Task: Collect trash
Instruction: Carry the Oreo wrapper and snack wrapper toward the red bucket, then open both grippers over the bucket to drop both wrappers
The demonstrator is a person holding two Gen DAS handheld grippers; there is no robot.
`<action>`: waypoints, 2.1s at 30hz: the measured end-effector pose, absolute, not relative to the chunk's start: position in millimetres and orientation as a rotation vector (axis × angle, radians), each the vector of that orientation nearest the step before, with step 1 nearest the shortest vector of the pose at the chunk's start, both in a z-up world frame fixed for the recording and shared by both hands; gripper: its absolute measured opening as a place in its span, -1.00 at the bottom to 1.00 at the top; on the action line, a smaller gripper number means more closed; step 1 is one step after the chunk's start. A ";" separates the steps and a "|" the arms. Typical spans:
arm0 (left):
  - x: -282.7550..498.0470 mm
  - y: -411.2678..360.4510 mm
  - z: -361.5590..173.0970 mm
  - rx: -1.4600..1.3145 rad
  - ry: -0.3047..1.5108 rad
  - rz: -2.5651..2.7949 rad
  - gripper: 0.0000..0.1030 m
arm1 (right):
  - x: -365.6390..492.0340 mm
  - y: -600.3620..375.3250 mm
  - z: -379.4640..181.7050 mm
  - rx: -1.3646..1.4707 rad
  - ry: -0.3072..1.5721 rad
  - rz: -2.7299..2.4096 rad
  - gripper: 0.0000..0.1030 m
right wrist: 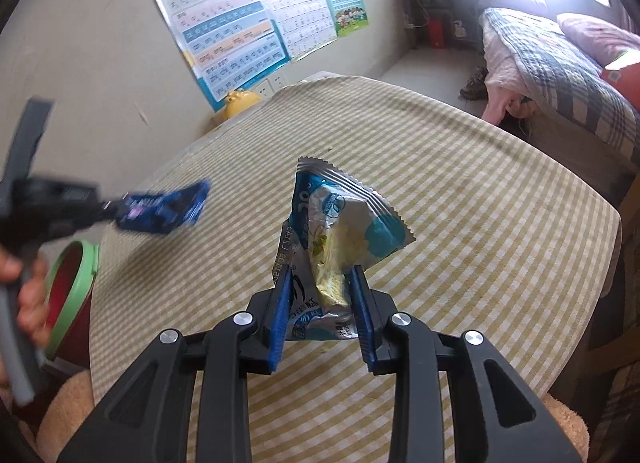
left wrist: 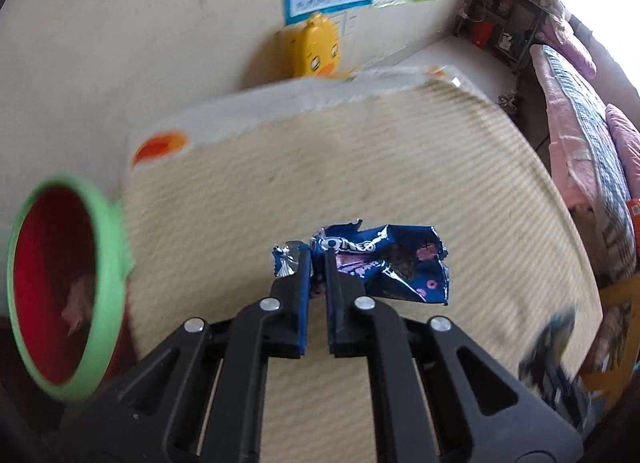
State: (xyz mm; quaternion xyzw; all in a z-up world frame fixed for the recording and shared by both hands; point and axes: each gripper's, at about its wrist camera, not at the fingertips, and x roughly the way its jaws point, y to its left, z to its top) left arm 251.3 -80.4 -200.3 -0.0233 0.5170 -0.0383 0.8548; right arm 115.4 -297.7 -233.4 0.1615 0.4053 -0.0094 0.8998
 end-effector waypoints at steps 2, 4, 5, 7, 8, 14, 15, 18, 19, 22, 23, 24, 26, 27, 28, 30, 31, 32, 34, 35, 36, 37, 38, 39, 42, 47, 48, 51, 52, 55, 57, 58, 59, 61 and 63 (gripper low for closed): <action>228.8 -61.4 -204.2 -0.074 1.113 -0.080 -0.87 | 116.0 -290.8 -231.6 0.310 0.849 -0.010 -0.44; 209.5 -46.3 -207.5 -0.074 1.131 -0.070 -0.87 | 116.5 -282.0 -228.8 0.299 0.862 0.008 -0.44; 198.9 -37.7 -209.5 -0.078 1.138 -0.062 -0.87 | 116.1 -279.5 -227.9 0.300 0.868 0.015 -0.44; 183.0 -23.8 -213.8 -0.092 1.153 -0.051 -0.87 | 113.5 -270.4 -223.7 0.291 0.875 0.030 -0.44; 174.7 -16.8 -216.0 -0.107 1.161 -0.047 -0.87 | 112.0 -266.6 -221.7 0.281 0.876 0.035 -0.44; 156.9 0.3 -214.4 -0.112 1.134 -0.040 -0.87 | 102.0 -244.5 -212.0 0.255 0.891 0.067 -0.43; 155.5 1.6 -212.5 -0.113 1.125 -0.041 -0.87 | 100.0 -241.8 -209.6 0.248 0.887 0.068 -0.43; 153.8 0.2 -204.2 -0.090 1.084 -0.051 -0.87 | 96.5 -232.9 -203.3 0.208 0.878 0.067 -0.43; 152.3 0.5 -202.0 -0.083 1.072 -0.052 -0.87 | 96.1 -230.5 -202.7 0.199 0.880 0.068 -0.43; 150.2 2.3 -199.4 -0.076 1.057 -0.056 -0.87 | 94.9 -226.6 -202.1 0.186 0.885 0.072 -0.43; 149.7 2.9 -199.5 -0.074 1.056 -0.057 -0.87 | 94.4 -225.3 -201.9 0.183 0.886 0.074 -0.43; 149.5 3.7 -200.2 -0.075 1.059 -0.059 -0.87 | 94.2 -223.9 -201.6 0.177 0.889 0.077 -0.43; 149.2 5.6 -202.0 -0.080 1.068 -0.060 -0.87 | 93.8 -221.7 -201.3 0.170 0.894 0.083 -0.43; 149.3 6.9 -203.2 -0.085 1.074 -0.059 -0.87 | 93.7 -220.7 -201.4 0.169 0.897 0.085 -0.43; 149.3 8.2 -204.3 -0.090 1.079 -0.059 -0.87 | 93.8 -220.7 -201.7 0.169 0.899 0.087 -0.43; 148.7 9.4 -205.5 -0.094 1.079 -0.058 -0.87 | 93.2 -219.7 -201.8 0.162 0.900 0.088 -0.43; 148.7 9.5 -205.6 -0.094 1.078 -0.059 -0.87 | 93.2 -219.5 -202.1 0.158 0.901 0.088 -0.43; 148.5 9.2 -206.1 -0.093 1.078 -0.060 -0.85 | 93.4 -219.5 -202.4 0.155 0.903 0.088 -0.43; 148.7 8.6 -207.5 -0.090 1.084 -0.063 -0.82 | 94.1 -220.0 -203.2 0.155 0.906 0.087 -0.43; 149.0 8.3 -209.4 -0.089 1.090 -0.067 -0.72 | 93.9 -219.9 -203.3 0.155 0.908 0.087 -0.43; 149.3 7.8 -211.7 -0.088 1.098 -0.071 -0.65 | 93.5 -219.9 -203.5 0.156 0.908 0.086 -0.43; 149.1 6.9 -213.4 -0.087 1.102 -0.073 -0.59 | 93.4 -220.1 -203.8 0.156 0.908 0.086 -0.43; 149.1 6.2 -215.9 -0.086 1.108 -0.080 -0.59 | 93.4 -220.6 -204.1 0.155 0.909 0.085 -0.43; 149.2 5.2 -218.2 -0.084 1.119 -0.089 -0.59 | 93.2 -220.9 -204.2 0.155 0.908 0.084 -0.43; 150.3 5.9 -221.1 -0.105 1.132 -0.097 -0.80 | 92.6 -220.1 -202.7 0.153 0.907 0.083 -0.43; 152.1 12.9 -220.9 -0.148 1.127 -0.098 -0.80 | 92.9 -215.7 -201.4 0.140 0.911 0.087 -0.43; 152.7 12.9 -221.2 -0.152 1.129 -0.110 -0.84 | 93.4 -214.1 -201.1 0.137 0.913 0.088 -0.43; 153.1 17.1 -218.4 -0.187 1.127 -0.127 -0.95 | 96.3 -209.4 -196.0 0.133 0.912 0.093 -0.43; 153.0 20.1 -215.9 -0.199 1.120 -0.125 -0.97 | 97.3 -207.7 -192.7 0.135 0.906 0.097 -0.43; 153.4 39.9 -197.6 -0.250 1.062 -0.106 -0.98 | 103.0 -194.3 -175.4 0.122 0.869 0.127 -0.43; 152.5 54.5 -183.0 -0.268 1.012 -0.083 -0.98 | 107.6 -183.5 -167.4 0.123 0.856 0.154 -0.41; 151.9 64.8 -173.6 -0.276 0.979 -0.061 -0.98 | 110.7 -175.8 -162.9 0.129 0.850 0.177 -0.40; 151.0 73.8 -166.3 -0.282 0.952 -0.040 -0.98 | 115.3 -164.8 -157.8 0.133 0.844 0.208 -0.40; 149.3 96.9 -150.9 -0.286 0.888 0.024 -0.98 | 123.5 -143.5 -150.3 0.135 0.836 0.263 -0.39; 148.8 116.3 -143.3 -0.274 0.849 0.090 -0.98 | 134.8 -112.4 -141.8 0.153 0.834 0.358 -0.39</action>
